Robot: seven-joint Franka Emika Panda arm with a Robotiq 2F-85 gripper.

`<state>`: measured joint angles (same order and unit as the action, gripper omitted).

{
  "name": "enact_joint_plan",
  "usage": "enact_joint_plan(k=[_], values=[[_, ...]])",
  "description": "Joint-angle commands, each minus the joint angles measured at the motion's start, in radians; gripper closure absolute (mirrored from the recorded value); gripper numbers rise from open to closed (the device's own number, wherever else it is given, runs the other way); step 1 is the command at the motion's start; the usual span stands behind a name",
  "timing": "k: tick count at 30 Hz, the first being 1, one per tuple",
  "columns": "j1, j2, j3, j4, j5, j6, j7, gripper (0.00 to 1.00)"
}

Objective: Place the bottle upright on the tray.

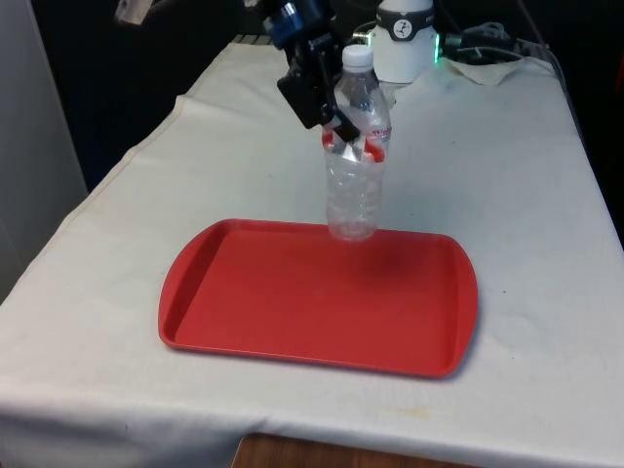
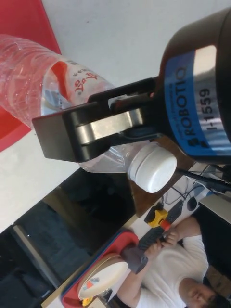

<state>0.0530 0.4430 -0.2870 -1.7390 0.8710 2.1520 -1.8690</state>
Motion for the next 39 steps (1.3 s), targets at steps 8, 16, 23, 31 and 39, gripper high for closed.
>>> enact_joint_plan(k=[8, 16, 23, 31, 39], values=[[-0.002, 0.035, -0.017, 0.031, 0.012, -0.009, -0.004, 1.00], [-0.014, 0.084, -0.029, 0.069, 0.050, -0.017, -0.026, 1.00], [-0.019, 0.115, -0.038, 0.089, 0.078, -0.019, -0.040, 1.00], [-0.026, 0.149, -0.047, 0.110, 0.111, -0.028, -0.056, 1.00], [-0.031, 0.183, -0.059, 0.130, 0.145, -0.043, -0.072, 1.00]])
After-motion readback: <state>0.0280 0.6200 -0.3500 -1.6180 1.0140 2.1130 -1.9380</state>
